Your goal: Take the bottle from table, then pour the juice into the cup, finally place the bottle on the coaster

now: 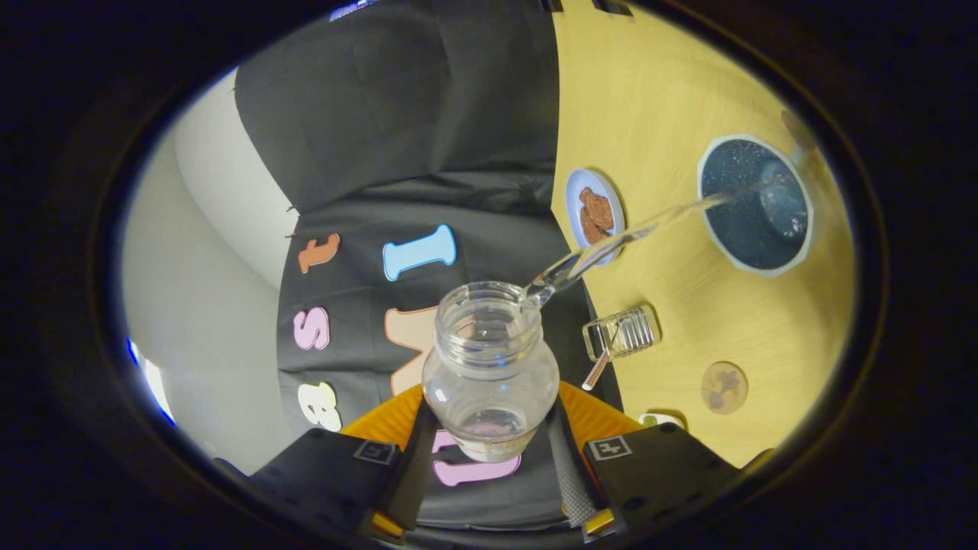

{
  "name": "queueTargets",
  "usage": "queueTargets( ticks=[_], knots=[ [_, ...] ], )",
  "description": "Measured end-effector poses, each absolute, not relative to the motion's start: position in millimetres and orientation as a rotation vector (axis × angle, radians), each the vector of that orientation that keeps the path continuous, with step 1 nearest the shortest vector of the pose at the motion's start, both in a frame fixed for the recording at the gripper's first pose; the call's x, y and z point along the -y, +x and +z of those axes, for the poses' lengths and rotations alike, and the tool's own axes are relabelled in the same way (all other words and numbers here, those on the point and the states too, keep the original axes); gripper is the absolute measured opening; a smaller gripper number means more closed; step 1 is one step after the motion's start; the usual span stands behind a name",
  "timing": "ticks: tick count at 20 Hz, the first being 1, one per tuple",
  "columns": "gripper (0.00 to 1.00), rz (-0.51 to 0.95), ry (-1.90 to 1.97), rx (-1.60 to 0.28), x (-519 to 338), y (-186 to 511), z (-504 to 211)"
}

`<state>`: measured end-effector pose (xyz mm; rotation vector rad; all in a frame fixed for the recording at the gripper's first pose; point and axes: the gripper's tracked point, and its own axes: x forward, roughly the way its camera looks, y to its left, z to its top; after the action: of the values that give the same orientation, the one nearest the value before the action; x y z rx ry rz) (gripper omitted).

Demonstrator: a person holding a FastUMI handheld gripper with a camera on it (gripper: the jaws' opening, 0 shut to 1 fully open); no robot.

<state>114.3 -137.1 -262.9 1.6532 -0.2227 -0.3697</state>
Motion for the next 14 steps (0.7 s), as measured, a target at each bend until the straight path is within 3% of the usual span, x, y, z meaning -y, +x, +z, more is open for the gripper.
queueTargets(
  ticks=[14],
  knots=[
    [0.75, -0.363, 1.720, 0.274, 136.4, 120.3, -257.2]
  ],
)
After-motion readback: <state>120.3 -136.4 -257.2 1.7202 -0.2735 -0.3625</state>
